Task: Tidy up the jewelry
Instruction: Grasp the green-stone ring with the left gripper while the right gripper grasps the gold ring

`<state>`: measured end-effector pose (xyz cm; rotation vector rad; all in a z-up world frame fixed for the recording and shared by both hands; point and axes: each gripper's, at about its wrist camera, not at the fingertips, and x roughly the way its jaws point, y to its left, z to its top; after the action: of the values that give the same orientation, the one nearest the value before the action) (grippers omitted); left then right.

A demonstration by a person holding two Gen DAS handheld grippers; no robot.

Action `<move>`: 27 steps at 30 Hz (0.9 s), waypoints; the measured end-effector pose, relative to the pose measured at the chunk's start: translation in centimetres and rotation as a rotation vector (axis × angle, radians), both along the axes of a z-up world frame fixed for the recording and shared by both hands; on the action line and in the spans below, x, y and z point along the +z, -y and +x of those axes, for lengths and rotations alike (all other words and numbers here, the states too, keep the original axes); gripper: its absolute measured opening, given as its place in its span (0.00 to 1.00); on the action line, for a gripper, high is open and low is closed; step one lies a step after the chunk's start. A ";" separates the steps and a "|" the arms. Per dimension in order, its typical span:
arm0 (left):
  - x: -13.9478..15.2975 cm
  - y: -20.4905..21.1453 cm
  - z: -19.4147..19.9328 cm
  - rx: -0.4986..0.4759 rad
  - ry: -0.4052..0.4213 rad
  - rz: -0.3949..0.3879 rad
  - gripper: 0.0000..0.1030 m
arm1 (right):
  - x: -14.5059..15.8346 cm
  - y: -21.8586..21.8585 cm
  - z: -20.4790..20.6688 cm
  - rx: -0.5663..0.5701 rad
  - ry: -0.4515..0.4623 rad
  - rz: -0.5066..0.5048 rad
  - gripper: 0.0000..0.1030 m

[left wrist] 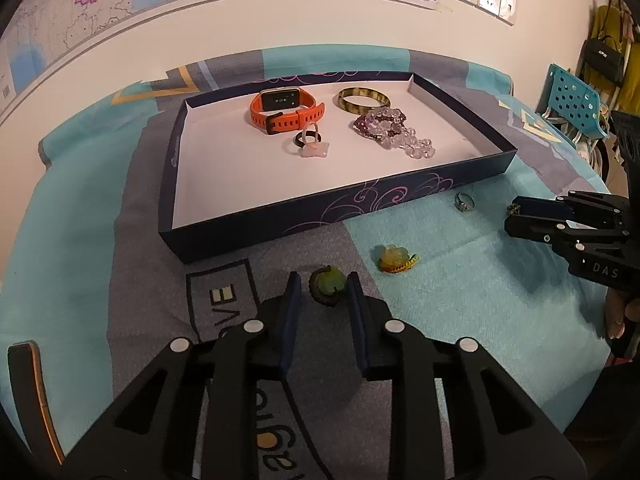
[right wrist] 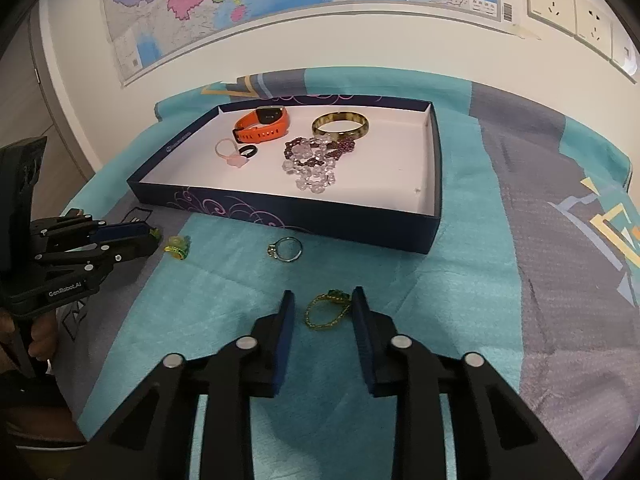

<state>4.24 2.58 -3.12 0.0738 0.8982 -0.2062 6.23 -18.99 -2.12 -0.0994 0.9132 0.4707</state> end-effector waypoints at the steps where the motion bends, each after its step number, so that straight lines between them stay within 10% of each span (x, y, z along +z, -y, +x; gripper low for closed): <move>1: 0.0 0.1 0.0 -0.002 0.000 0.000 0.18 | 0.0 0.1 0.0 -0.003 -0.001 0.003 0.20; 10: 0.0 0.3 -0.2 -0.003 0.009 0.005 0.14 | 0.0 0.2 -0.1 0.015 -0.001 0.022 0.01; 27: 1.5 0.7 -1.1 -0.019 0.051 -0.019 0.14 | 1.5 0.2 -0.5 0.044 0.018 0.102 0.01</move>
<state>3.16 1.92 -1.57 0.0695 0.8453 -0.2297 5.70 -19.20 -0.60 -0.0312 0.8689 0.5559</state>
